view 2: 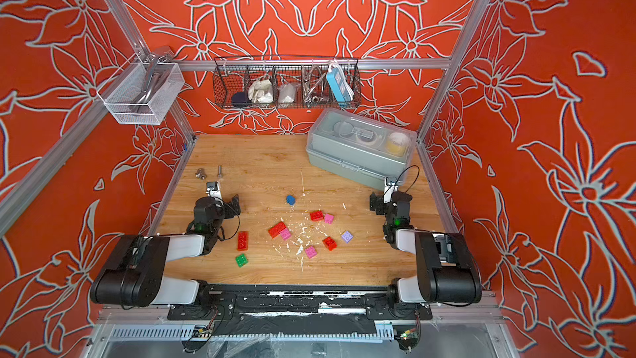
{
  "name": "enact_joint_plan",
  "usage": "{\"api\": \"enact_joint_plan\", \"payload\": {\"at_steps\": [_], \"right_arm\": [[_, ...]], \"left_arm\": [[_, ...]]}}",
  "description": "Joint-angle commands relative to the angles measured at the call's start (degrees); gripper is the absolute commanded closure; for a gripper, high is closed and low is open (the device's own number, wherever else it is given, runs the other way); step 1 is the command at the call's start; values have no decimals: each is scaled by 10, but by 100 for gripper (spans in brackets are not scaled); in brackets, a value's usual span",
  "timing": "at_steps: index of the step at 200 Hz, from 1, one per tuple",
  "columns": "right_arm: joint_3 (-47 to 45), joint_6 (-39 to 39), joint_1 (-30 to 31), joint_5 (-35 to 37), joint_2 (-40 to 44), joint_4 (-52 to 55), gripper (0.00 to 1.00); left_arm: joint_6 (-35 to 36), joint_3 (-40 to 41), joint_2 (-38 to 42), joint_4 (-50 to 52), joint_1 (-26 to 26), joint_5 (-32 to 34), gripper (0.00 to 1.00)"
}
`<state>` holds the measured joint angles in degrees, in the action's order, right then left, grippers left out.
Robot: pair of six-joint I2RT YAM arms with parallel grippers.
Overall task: Assemble the number 1 with lego
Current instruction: Pick up the lego brick from the center of the board.
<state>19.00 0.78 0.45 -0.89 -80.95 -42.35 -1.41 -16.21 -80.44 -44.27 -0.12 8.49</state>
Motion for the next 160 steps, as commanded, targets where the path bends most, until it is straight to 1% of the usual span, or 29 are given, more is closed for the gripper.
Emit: {"api": "enact_joint_plan", "payload": {"at_steps": [1, 105, 125, 131, 138, 148, 152, 160], "right_arm": [[11, 2, 4, 11, 4, 1, 1], [14, 3, 3, 11, 4, 3, 1], [7, 2, 4, 15, 8, -6, 9], [9, 0, 4, 21, 16, -4, 10], [26, -1, 6, 26, 39, 39, 12], [71, -14, 9, 40, 85, 159, 12], [91, -26, 11, 45, 104, 218, 12], [123, -44, 14, 46, 138, 301, 14]], "left_arm": [[4, -11, -3, -11, -3, 3, 2], [4, -12, -4, -10, -3, 2, 2], [4, -10, 1, -16, -3, 5, 7], [4, -19, 12, 2, -3, 7, 8], [4, -41, 38, 66, -3, 7, 10], [-5, -76, 81, 166, -4, 17, 12], [-11, -87, 97, 198, -5, 24, 12], [-19, -106, 131, 249, -15, 40, 12]]}}
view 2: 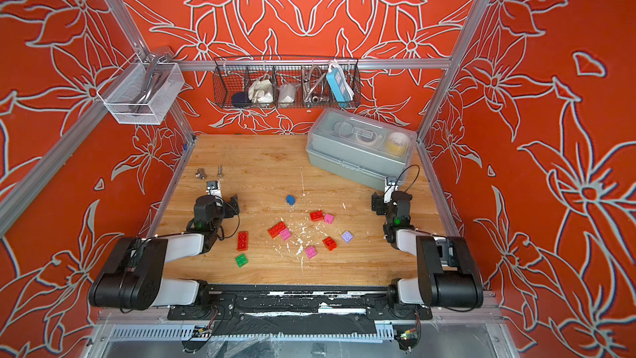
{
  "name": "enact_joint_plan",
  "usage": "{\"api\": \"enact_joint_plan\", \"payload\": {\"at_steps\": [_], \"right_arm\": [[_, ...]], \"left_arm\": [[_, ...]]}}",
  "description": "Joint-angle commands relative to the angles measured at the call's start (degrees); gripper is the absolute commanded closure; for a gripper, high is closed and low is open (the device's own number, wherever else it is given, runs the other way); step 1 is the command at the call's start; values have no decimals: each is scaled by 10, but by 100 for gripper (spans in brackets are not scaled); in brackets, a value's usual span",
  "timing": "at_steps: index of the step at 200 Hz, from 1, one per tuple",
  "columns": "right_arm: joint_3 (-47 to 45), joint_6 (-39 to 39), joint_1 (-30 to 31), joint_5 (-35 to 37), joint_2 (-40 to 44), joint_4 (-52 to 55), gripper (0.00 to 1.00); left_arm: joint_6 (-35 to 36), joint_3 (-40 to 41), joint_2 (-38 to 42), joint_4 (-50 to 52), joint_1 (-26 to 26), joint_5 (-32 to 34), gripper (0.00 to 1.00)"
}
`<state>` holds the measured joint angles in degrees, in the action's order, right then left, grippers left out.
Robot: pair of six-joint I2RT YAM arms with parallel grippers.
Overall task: Assemble the number 1 with lego
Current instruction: Pick up the lego brick from the center of the board.
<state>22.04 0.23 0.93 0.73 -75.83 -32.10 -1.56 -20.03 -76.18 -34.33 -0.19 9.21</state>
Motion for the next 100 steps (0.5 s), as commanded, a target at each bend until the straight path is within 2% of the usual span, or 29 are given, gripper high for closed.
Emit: {"api": "enact_joint_plan", "payload": {"at_steps": [1, 14, 43, 64, 84, 100], "right_arm": [[96, -41, 10, 29, 91, 207, 14], [128, -68, 28, 34, 146, 300, 16], [200, -130, 68, 17, 229, 506, 18], [240, -138, 101, -19, 235, 618, 21], [256, -136, 130, -64, 215, 666, 23], [270, -138, 149, -90, 190, 686, 26]], "left_arm": [[-17, -70, 91, 155, -16, 35, 12], [-24, -101, 133, 227, -37, 54, 12], [-152, -215, 189, 477, -59, 50, 12], [-226, -258, 238, 617, -95, 58, 12], [-296, -275, 265, 723, -104, 49, 12], [-327, -283, 263, 786, -106, 14, 12]]}}
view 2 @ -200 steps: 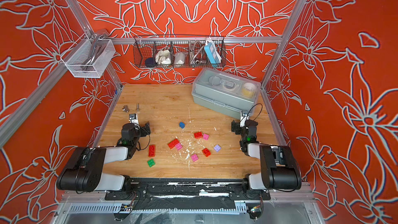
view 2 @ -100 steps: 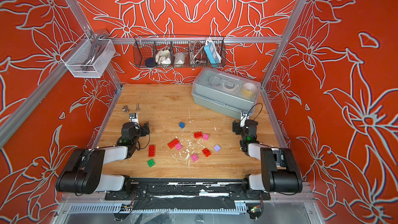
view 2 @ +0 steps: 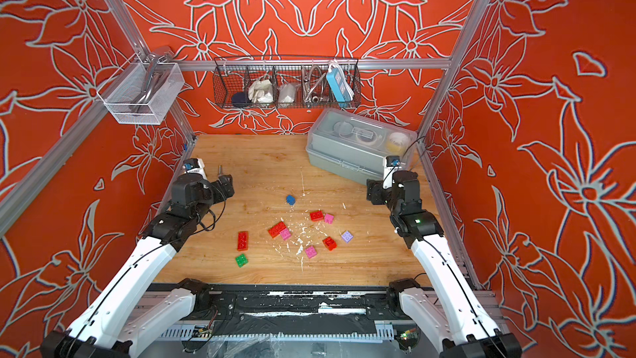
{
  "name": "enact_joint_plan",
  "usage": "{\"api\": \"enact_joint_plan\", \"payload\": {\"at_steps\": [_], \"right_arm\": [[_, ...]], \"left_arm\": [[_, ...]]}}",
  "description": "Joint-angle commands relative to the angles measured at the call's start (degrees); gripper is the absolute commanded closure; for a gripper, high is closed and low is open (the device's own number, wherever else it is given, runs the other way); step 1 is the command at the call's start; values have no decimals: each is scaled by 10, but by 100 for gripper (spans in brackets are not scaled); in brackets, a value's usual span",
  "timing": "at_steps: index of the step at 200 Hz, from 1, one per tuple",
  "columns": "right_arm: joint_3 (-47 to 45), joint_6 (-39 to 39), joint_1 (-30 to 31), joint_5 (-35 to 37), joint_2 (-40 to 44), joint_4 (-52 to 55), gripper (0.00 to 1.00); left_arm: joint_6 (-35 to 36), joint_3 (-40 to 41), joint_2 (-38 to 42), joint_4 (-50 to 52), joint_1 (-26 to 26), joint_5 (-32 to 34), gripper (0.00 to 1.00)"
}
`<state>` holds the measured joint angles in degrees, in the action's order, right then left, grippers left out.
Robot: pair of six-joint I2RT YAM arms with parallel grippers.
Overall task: Assemble the number 1 with lego
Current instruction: Pick up the lego brick from the center of the board.
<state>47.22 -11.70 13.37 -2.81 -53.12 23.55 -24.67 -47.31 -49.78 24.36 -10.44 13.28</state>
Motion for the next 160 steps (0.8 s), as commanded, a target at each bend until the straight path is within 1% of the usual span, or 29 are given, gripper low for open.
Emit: {"api": "enact_joint_plan", "payload": {"at_steps": [1, 27, 42, 49, 53, 71, 106, 136, 146, 160], "right_arm": [[19, -19, 27, -55, -39, 131, 26], [47, -21, 66, -75, -87, 154, 28], [64, -21, 93, -82, -114, 167, 29], [71, -20, 105, -80, -123, 170, 30], [73, -21, 112, -78, -128, 171, 30], [89, -26, 134, -79, -153, 175, 30], [114, -45, 168, -69, -201, 175, 34], [126, -57, 182, -80, -223, 154, 36], [130, -58, 182, -84, -231, 149, 37], [138, -56, 183, -90, -244, 146, 36]], "left_arm": [[-98, -11, -2, 203, -3, -28, 12], [-128, -15, -32, 271, -6, -48, 13], [-130, -17, -58, 292, -7, -53, 14], [-126, -20, -65, 299, -7, -55, 14], [-123, -23, -87, 302, -7, -56, 14], [-103, -34, -126, 306, -7, -67, 13], [-83, -45, -198, 296, -7, -132, 14], [-86, -44, -221, 286, -7, -158, 26], [-86, -44, -230, 288, -7, -164, 32], [-77, -39, -244, 287, -7, -179, 34]]}}
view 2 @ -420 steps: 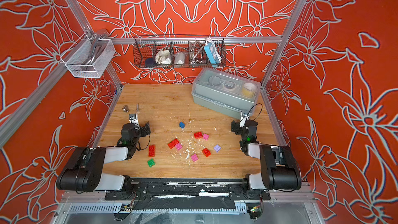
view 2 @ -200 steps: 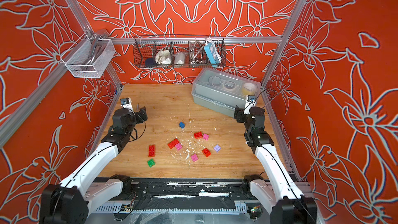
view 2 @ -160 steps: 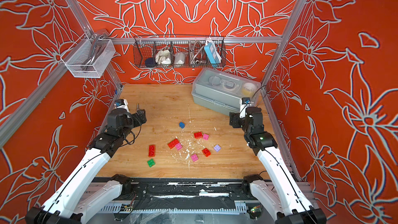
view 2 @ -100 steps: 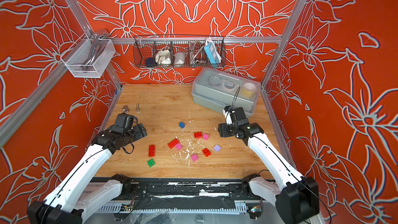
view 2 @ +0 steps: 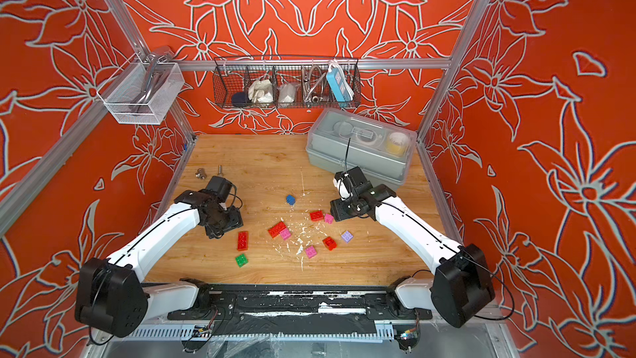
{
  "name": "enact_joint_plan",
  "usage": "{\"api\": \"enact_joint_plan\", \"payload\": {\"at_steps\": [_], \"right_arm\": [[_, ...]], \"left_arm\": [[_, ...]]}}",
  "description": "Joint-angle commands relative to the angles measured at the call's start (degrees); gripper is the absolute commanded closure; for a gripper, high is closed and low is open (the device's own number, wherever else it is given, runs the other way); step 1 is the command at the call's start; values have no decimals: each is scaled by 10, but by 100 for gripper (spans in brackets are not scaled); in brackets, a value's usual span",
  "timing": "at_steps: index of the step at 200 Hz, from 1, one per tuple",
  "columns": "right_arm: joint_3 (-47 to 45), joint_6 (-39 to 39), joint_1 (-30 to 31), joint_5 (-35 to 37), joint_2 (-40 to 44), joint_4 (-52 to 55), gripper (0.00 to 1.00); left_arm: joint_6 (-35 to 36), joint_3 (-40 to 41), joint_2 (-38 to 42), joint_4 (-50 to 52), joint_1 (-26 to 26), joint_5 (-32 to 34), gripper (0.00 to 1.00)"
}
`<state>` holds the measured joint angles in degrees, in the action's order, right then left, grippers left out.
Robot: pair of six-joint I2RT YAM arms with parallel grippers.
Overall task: Assemble the number 1 with lego
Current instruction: Pick up the lego brick from the center of the board.
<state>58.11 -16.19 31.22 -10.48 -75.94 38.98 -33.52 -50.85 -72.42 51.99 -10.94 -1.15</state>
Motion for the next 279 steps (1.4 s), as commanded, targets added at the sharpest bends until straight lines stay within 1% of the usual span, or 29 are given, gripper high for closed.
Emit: {"api": "enact_joint_plan", "payload": {"at_steps": [1, 41, 70, 79, 88, 155, 165, 177, 197, 204, 221, 231, 243, 265, 279], "right_arm": [[30, -10, 4, -14, -17, -8, 36], [44, -1, 4, -24, -36, -14, 36], [46, 3, 4, -30, -39, -15, 35], [46, 5, 4, -33, -40, -15, 36], [45, 7, 4, -35, -38, -16, 36], [30, 23, 4, -31, -26, -24, 37], [30, 25, 4, -31, -24, -24, 37], [29, 29, 5, -30, -20, -25, 37], [26, 32, 4, -27, -16, -27, 38], [26, 31, 4, -27, -15, -27, 38], [25, 31, 4, -31, -14, -27, 40], [24, 29, 4, -34, -12, -26, 41], [26, 28, 4, -42, -8, -27, 42], [38, 34, 4, -79, -2, -30, 43], [57, 44, 3, -139, -6, -27, 41]], "left_arm": [[12, -3, -19, 10, -2, -36, 34], [46, 5, -60, -7, -2, -59, 34], [70, 2, -88, -18, -2, -53, 34], [74, 1, -100, -19, -2, -52, 36], [83, -1, -112, -21, -2, -56, 39], [91, -15, -172, -30, -2, -94, 40], [94, -16, -183, -29, -2, -98, 46], [96, -18, -198, -25, -2, -99, 49], [102, -23, -219, -20, -2, -106, 57], [105, -25, -224, -17, -3, -108, 58], [107, -30, -232, -13, -2, -110, 63], [109, -34, -232, -12, -2, -111, 70], [109, -43, -234, -3, -2, -114, 73], [103, -75, -225, 16, -2, -137, 77], [95, -110, -218, 29, -2, -166, 77]]}}
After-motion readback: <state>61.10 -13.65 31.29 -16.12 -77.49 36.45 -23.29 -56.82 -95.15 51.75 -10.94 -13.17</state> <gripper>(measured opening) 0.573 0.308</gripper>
